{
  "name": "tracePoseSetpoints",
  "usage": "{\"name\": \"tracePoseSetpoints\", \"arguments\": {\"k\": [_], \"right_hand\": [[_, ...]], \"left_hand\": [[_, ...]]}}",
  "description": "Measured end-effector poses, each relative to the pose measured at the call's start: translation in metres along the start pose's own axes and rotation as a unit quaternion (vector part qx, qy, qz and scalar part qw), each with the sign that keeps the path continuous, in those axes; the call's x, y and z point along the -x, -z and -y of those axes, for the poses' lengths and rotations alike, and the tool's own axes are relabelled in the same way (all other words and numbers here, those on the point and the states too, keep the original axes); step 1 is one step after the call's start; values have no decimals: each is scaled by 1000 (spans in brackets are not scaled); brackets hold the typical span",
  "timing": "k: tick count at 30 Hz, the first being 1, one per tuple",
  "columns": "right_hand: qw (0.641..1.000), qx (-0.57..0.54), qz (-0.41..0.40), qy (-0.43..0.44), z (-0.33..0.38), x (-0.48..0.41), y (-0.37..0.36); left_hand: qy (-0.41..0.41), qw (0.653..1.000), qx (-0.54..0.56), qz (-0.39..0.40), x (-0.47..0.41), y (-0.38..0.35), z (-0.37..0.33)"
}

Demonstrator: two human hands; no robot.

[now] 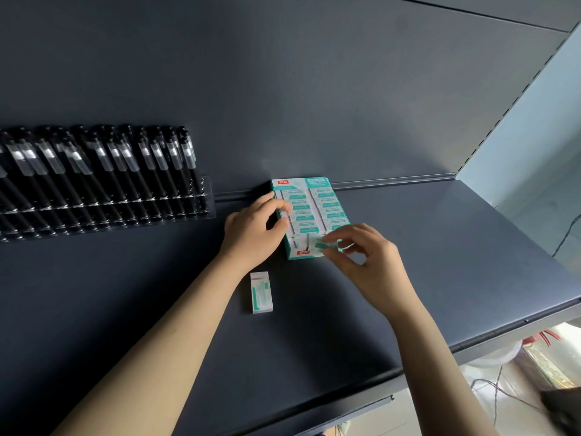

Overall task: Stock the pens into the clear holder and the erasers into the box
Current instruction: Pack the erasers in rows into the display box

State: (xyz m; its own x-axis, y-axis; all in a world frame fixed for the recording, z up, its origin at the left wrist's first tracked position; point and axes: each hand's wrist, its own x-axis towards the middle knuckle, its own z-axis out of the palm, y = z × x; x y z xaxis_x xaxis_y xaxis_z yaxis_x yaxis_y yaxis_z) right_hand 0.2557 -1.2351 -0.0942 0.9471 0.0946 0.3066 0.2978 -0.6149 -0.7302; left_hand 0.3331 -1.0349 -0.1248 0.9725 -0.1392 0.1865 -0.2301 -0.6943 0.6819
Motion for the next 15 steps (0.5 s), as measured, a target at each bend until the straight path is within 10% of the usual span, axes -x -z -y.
{"name": "tracePoseSetpoints", "arguments": {"k": [15], "right_hand": [[995, 80, 35, 39, -5, -23, -16]], "left_hand": [[7, 1000, 12, -6, 0, 1, -1]]}}
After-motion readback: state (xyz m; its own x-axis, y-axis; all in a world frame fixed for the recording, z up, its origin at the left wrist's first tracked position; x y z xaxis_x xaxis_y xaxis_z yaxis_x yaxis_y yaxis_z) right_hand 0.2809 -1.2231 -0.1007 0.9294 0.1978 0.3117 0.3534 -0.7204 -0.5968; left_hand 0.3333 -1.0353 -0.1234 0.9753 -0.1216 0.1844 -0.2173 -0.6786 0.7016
